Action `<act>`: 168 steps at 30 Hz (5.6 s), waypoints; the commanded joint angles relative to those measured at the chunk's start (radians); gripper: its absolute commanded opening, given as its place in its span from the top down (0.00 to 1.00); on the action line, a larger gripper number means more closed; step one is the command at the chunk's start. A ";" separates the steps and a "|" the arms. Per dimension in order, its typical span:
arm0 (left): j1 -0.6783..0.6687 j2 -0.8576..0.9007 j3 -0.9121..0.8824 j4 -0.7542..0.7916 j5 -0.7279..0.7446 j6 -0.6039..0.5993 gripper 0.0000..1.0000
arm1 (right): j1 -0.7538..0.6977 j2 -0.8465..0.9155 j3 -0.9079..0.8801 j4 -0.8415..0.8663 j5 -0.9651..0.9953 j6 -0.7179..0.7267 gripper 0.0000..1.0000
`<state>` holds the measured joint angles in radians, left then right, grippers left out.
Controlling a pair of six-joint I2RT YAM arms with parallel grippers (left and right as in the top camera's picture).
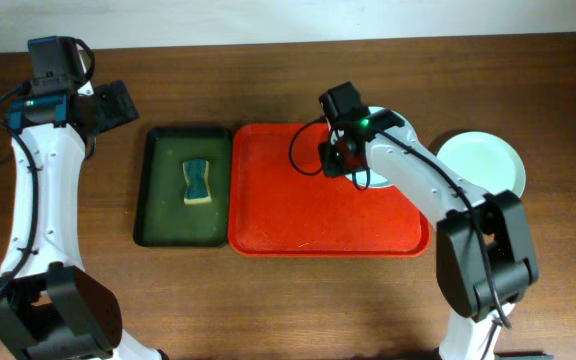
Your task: Clean dirty plates on tray and stack at the side
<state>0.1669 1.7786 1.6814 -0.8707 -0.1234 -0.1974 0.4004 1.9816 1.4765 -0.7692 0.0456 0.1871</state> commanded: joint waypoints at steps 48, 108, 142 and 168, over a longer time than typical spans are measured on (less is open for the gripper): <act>0.000 -0.011 0.012 0.002 -0.004 0.013 0.01 | -0.339 -0.012 0.044 -0.132 -0.328 0.097 0.01; 0.000 -0.011 0.012 0.002 -0.004 0.013 0.01 | -0.243 0.004 -0.090 -0.191 -0.123 0.121 0.85; 0.000 -0.011 0.012 0.002 -0.004 0.013 0.01 | -0.159 0.004 -0.107 -0.011 -0.323 -0.003 0.37; 0.000 -0.011 0.012 0.002 -0.004 0.013 0.01 | -0.097 0.004 -0.115 -0.084 -0.210 0.290 0.89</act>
<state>0.1669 1.7786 1.6814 -0.8707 -0.1238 -0.1974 0.2955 1.9831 1.3537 -0.8516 -0.1810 0.4713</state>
